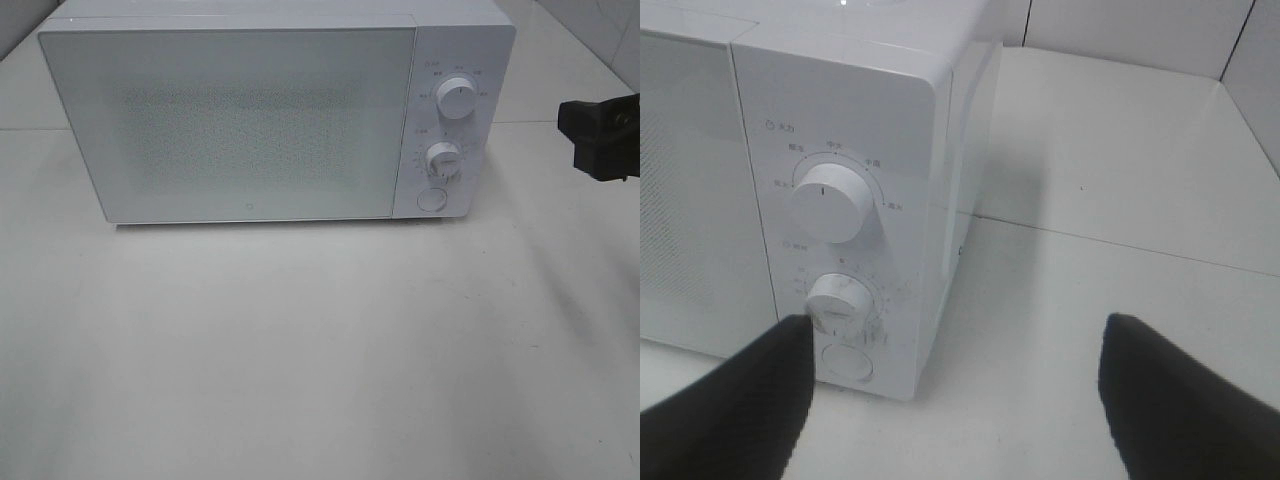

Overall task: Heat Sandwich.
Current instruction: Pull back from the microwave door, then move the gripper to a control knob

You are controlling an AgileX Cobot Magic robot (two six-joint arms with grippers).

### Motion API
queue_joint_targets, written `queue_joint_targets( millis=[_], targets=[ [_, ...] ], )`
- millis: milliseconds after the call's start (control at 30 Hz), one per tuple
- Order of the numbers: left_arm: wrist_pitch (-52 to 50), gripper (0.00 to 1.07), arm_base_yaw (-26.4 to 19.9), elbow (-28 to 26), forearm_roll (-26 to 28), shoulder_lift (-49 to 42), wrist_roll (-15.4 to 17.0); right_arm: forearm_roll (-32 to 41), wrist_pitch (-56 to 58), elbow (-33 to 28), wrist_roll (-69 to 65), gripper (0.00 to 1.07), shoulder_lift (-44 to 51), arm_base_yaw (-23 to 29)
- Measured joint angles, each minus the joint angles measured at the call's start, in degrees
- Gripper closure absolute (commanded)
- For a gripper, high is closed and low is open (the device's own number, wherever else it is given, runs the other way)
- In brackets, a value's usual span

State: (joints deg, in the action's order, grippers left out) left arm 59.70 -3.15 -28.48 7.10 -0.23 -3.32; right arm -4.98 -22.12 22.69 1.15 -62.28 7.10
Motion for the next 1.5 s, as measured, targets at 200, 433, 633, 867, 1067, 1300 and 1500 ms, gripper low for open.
queue_joint_targets(
  millis=[200, 433, 633, 867, 1067, 1300, 1500],
  targets=[
    [0.0, 0.03, 0.0, 0.0, 0.0, 0.0, 0.0, 5.3, -9.5, -3.8, 0.6, 0.31, -3.7, 0.0],
    [0.0, 0.03, 0.0, 0.0, 0.0, 0.0, 0.0, 10.5, -15.9, -8.0, 0.7, 0.31, -5.9, 0.0],
    [0.0, 0.03, 0.0, 0.0, 0.0, 0.0, 0.0, 13.8, -18.4, -9.4, 1.3, 0.31, -6.5, 1.6],
    [0.0, 0.03, 0.0, 0.0, 0.0, 0.0, 0.0, 21.7, -21.5, -9.5, 10.4, 0.31, -6.5, 9.7],
    [0.0, 0.03, 0.0, 0.0, 0.0, 0.0, 0.0, 24.7, -25.4, -9.5, 12.7, 0.31, -9.1, 12.5],
    [0.0, 0.03, 0.0, 0.0, 0.0, 0.0, 0.0, 25.4, -32.5, -9.4, 10.8, 0.31, -17.8, 13.0],
    [0.0, 0.03, 0.0, 0.0, 0.0, 0.0, 0.0, 30.3, -38.2, -9.3, 9.7, 0.31, -22.2, 18.7]
  ],
)
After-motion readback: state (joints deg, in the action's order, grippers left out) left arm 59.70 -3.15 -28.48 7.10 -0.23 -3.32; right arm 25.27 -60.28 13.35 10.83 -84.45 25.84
